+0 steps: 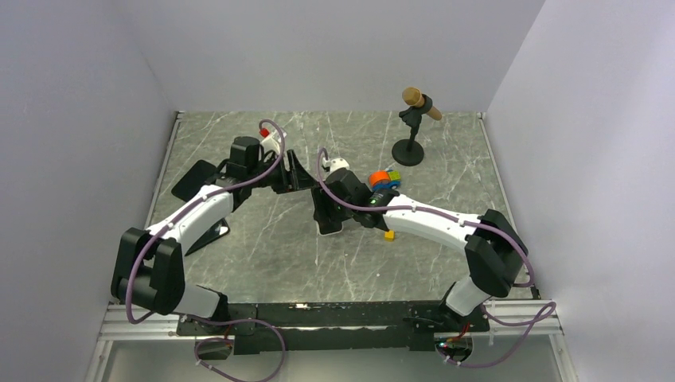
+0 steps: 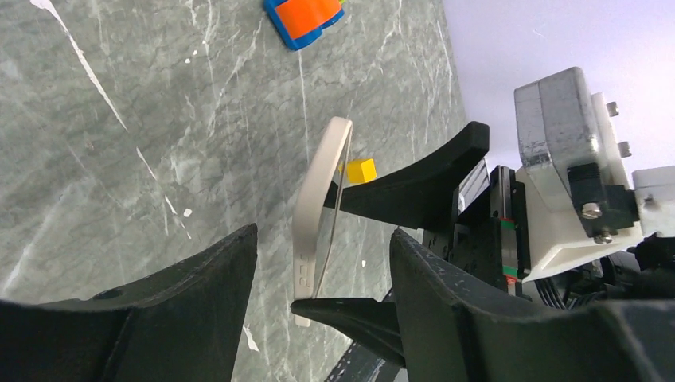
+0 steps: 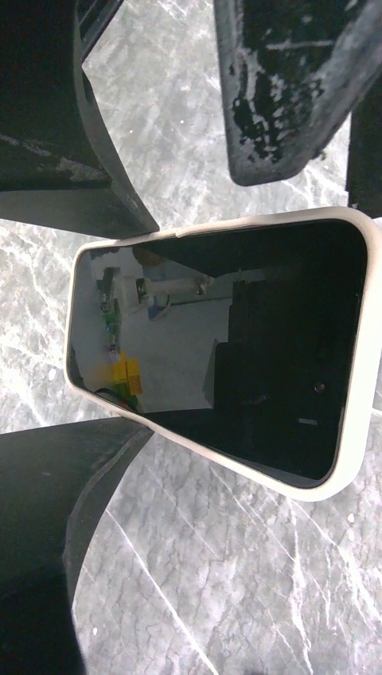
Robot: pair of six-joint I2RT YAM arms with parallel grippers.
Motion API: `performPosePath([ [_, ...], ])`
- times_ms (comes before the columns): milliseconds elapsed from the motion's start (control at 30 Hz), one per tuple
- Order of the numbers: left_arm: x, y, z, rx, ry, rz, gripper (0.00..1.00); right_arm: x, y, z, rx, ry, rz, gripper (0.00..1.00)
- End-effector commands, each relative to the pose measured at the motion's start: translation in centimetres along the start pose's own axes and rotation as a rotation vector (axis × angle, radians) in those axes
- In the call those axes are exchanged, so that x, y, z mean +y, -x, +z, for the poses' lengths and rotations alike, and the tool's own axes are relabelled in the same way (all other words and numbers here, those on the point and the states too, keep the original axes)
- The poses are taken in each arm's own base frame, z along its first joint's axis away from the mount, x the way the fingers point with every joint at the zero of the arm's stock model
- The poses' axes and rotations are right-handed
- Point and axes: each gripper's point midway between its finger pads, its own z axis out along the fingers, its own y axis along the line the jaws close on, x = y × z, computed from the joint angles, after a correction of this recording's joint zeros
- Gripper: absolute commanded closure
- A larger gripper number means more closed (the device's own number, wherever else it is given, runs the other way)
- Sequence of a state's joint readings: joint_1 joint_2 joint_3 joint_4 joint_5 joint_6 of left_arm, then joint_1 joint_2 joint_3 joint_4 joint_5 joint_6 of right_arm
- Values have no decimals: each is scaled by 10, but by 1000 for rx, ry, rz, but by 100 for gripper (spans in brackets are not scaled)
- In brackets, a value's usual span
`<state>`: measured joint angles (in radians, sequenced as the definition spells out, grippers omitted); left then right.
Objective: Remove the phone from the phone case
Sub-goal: Remove the phone case from the phone.
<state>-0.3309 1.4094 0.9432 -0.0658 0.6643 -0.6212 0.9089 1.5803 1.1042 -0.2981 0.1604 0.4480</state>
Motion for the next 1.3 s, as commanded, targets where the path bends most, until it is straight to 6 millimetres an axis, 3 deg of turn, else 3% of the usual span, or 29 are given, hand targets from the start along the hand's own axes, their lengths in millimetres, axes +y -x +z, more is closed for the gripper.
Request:
performPosePath([
  [0,-14,3,2,-8,-51,7,33,22,57,-19,-186,58,39,100],
  [100,-17,-5,8,30,-73,4,33,27,64,-24,-217,75,36,100],
  [267,-18,-18,18,88,-76,2,46,34,74,-31,-252,96,12,100],
  [433,-24,-21,20,100,-116,7,66,40,77,-35,-267,105,13,100],
  [500,-31,-19,20,98,-160,24,79,41,75,-35,-267,113,14,100],
  [533,-34,-19,20,98,-178,32,86,41,72,-34,-260,119,10,95],
  [567,-38,-18,19,96,-194,45,92,41,68,-33,-248,120,4,73],
  [600,-40,-16,17,92,-200,60,93,38,64,-33,-239,108,6,45],
  [667,-46,-10,11,63,-209,114,95,31,56,-34,-219,89,7,5],
  [700,-49,-6,8,40,-215,147,97,29,51,-35,-202,97,-6,1],
  [967,-72,1,-8,-20,-286,255,100,24,13,-59,-103,238,-11,0],
  [1067,-83,0,-11,-6,-359,277,100,37,19,-76,-128,399,9,0],
  [1267,-95,-7,-12,38,-461,307,100,20,42,-105,-116,638,118,3],
])
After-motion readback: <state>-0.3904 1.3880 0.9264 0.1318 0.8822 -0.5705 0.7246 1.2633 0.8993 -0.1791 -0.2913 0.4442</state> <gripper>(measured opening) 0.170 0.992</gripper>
